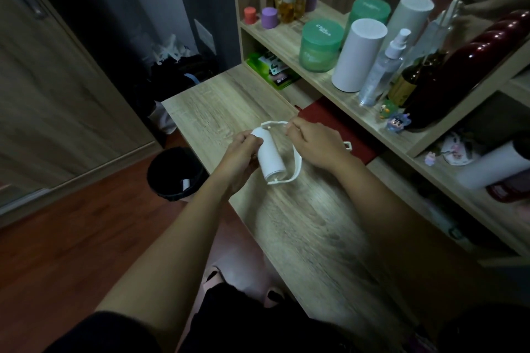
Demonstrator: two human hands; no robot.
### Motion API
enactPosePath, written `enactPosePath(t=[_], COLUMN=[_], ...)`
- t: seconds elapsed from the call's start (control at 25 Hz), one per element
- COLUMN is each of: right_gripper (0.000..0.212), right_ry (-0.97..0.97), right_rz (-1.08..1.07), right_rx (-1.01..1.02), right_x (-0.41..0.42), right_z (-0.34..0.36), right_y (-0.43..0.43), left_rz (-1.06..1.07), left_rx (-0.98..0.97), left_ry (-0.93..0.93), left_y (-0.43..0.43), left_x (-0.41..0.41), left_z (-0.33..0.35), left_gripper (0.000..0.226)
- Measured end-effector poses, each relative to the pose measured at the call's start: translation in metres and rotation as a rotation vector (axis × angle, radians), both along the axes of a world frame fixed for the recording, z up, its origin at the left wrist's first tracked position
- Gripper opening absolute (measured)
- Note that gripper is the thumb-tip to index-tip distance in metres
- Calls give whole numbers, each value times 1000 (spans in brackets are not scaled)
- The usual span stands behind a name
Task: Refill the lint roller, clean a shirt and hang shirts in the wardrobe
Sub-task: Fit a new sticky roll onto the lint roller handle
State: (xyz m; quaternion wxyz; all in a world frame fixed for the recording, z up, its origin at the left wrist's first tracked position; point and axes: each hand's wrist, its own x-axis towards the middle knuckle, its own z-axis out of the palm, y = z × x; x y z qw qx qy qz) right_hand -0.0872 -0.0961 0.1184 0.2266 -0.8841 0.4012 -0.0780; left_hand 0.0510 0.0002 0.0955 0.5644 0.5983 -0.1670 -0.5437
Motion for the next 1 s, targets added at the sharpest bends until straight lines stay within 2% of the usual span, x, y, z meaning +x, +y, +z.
enactPosePath(t=[0.12, 0.2, 0.32, 0.4, 0.56, 0.68, 0.84, 1.0], right_gripper=[35, 34, 31, 30, 28, 30, 35, 36], right_ry=[-7, -17, -44, -51, -61, -73, -105, -90], right_rz=[-35, -57, -68, -56, -54, -60, -73, -123], right_rx=[-21, -31, -53, -58, -4, 39, 68, 35], right_x=[6, 11, 17, 19, 18, 19, 21, 23], right_z=[-1, -2, -4, -6, -8, -9, -9, -4], right_y=[3, 8, 15, 16, 16, 17, 17, 19], left_rz=[-50, -11, 7, 21, 135, 142, 178, 189], left_rx=[7, -28, -9, 13, 6, -12, -24, -8], left_ry=[23, 34, -107, -134, 65, 169, 208, 98], left_y=[4, 3, -1, 1, 6, 10, 11, 8], left_x=[-13, -23, -30, -31, -25, -22, -23, -23], left_z=[4, 8, 8, 7, 8, 10, 11, 12], left_gripper=[50, 59, 64, 66, 70, 75, 76, 76])
